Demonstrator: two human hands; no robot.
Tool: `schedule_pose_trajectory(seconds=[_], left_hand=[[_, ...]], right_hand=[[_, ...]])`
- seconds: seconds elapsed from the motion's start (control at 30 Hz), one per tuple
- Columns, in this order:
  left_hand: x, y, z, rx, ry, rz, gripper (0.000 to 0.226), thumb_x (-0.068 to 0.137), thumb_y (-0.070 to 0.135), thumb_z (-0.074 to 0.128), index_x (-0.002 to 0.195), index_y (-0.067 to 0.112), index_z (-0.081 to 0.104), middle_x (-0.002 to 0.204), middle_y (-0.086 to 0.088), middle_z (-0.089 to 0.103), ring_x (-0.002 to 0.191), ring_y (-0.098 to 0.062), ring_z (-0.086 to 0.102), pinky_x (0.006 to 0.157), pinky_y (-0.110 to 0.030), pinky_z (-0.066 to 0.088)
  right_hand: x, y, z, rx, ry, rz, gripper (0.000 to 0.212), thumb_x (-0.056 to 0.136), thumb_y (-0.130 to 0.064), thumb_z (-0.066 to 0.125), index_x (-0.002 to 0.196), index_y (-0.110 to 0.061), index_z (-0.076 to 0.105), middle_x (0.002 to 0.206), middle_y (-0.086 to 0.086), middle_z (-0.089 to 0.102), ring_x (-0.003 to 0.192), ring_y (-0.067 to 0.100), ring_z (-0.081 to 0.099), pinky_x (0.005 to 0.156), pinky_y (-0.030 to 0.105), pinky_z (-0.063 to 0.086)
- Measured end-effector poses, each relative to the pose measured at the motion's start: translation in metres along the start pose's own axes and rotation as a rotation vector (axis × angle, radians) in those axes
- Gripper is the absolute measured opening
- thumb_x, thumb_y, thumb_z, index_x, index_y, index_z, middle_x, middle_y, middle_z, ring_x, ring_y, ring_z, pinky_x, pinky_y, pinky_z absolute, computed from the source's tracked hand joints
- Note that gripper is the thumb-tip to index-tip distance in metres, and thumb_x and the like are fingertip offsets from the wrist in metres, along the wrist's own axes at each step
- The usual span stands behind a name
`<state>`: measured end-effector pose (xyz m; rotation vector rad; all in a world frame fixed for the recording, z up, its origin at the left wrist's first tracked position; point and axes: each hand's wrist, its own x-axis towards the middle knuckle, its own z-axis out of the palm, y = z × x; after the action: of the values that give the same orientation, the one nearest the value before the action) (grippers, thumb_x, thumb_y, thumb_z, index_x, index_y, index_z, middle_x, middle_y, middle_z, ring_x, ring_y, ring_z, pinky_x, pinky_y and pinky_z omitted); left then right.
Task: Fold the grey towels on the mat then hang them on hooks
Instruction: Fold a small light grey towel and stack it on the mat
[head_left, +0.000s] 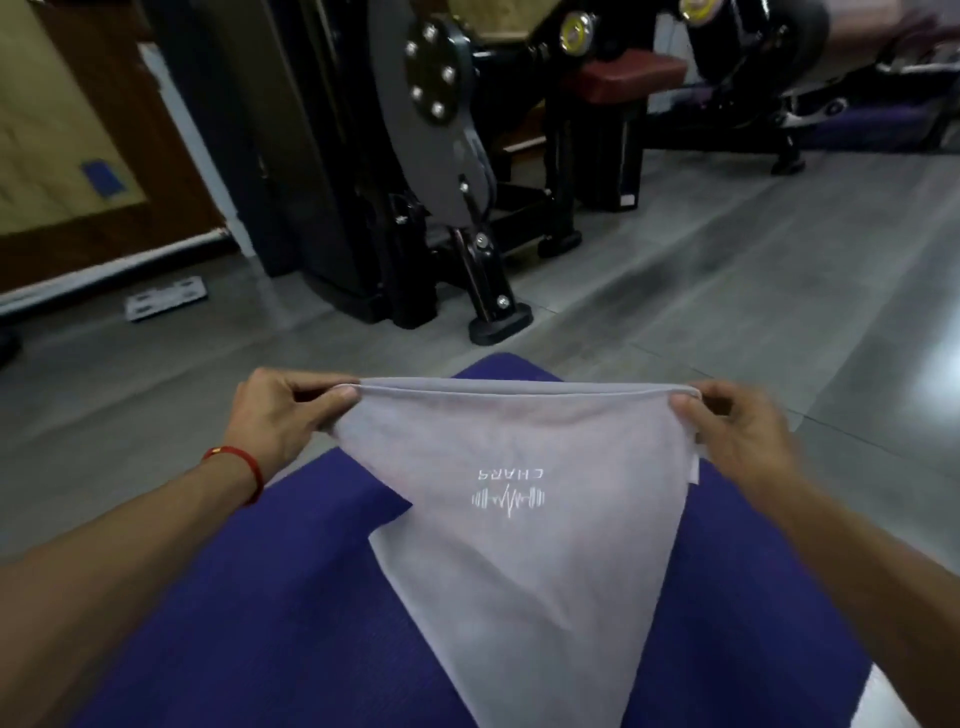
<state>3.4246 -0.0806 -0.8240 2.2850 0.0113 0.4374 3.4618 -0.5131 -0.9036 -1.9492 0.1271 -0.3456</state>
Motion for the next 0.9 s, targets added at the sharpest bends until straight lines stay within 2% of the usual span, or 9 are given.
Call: schedule_pose_trajectory(seconds=[0.07,0.13,0.23,0.33,0.5,0.57,0.73,0.83,0.9], left_hand=[[-0.024,-0.001,-0.057,-0.016,0.09,-0.018,0.02,0.085,0.021,0.079,0.103,0.027,0.077,0.079,0.032,0.071,0.079,0.012,0.067,0.068,-0.003,0.05],[-0.047,0.0,-0.112,0.001,0.182,-0.028,0.03,0.083,0.027,0.079,0.112,0.031,0.073,0.08,0.025,0.073,0.081,0.007,0.068,0.072,-0.008,0.053],[-0.08,0.0,-0.184,0.009,0.298,-0.041,0.021,0.087,0.032,0.073,0.108,0.035,0.071,0.092,0.014,0.072,0.086,-0.003,0.068,0.078,-0.021,0.055],[-0.119,-0.006,-0.242,-0.027,0.393,-0.054,0.01,0.093,0.029,0.067,0.098,0.036,0.072,0.086,0.013,0.073,0.085,0.002,0.068,0.075,-0.02,0.052],[-0.16,-0.023,-0.288,0.062,0.461,-0.147,0.011,0.094,0.034,0.066,0.092,0.029,0.076,0.079,0.011,0.074,0.074,-0.008,0.069,0.07,-0.024,0.052],[-0.176,-0.032,-0.3,0.074,0.484,-0.188,0.015,0.093,0.037,0.066,0.09,0.028,0.077,0.075,0.01,0.074,0.07,-0.012,0.067,0.068,-0.03,0.054],[-0.196,-0.052,-0.307,0.087,0.456,-0.295,0.021,0.097,0.032,0.064,0.083,0.019,0.073,0.056,-0.001,0.064,0.044,-0.005,0.049,0.047,-0.023,0.04],[-0.183,-0.071,-0.296,0.018,0.446,-0.392,0.025,0.101,0.031,0.06,0.087,0.011,0.066,0.057,-0.015,0.066,0.049,-0.027,0.058,0.045,-0.028,0.042],[-0.165,-0.085,-0.285,-0.065,0.477,-0.459,0.025,0.102,0.028,0.056,0.089,0.007,0.059,0.062,-0.019,0.065,0.055,-0.035,0.068,0.045,-0.031,0.048]], right_hand=[[-0.002,-0.061,0.007,0.043,-0.112,-0.035,0.009,0.097,-0.018,0.068,0.095,-0.011,0.073,0.086,0.009,0.072,0.069,0.016,0.062,0.055,0.026,0.055],[-0.007,-0.116,0.016,0.05,-0.207,-0.11,0.014,0.099,-0.018,0.065,0.097,-0.007,0.072,0.087,0.012,0.07,0.06,0.011,0.061,0.047,0.023,0.053],[-0.02,-0.189,0.038,0.099,-0.337,-0.198,0.022,0.101,-0.024,0.062,0.095,-0.006,0.072,0.08,0.013,0.069,0.056,0.018,0.062,0.048,0.024,0.054],[-0.04,-0.246,0.072,0.138,-0.393,-0.232,0.018,0.1,-0.025,0.063,0.096,-0.011,0.073,0.084,0.006,0.07,0.061,0.018,0.071,0.057,0.024,0.061],[-0.053,-0.28,0.121,0.053,-0.387,-0.258,0.022,0.096,-0.034,0.07,0.092,-0.013,0.075,0.078,0.001,0.068,0.061,0.029,0.074,0.076,0.05,0.062],[-0.061,-0.288,0.135,0.018,-0.393,-0.274,0.024,0.094,-0.04,0.071,0.091,-0.017,0.076,0.081,0.002,0.072,0.059,0.029,0.074,0.076,0.054,0.06],[-0.062,-0.286,0.172,0.013,-0.418,-0.298,0.021,0.095,-0.04,0.069,0.092,-0.02,0.076,0.09,0.005,0.074,0.054,0.022,0.071,0.066,0.041,0.062],[-0.058,-0.275,0.203,0.106,-0.426,-0.251,0.018,0.099,-0.03,0.065,0.097,-0.014,0.072,0.1,0.007,0.072,0.071,0.024,0.076,0.062,0.028,0.061],[-0.056,-0.264,0.226,0.153,-0.397,-0.216,0.022,0.102,-0.027,0.061,0.097,-0.007,0.069,0.104,0.014,0.07,0.083,0.025,0.074,0.067,0.027,0.062]])
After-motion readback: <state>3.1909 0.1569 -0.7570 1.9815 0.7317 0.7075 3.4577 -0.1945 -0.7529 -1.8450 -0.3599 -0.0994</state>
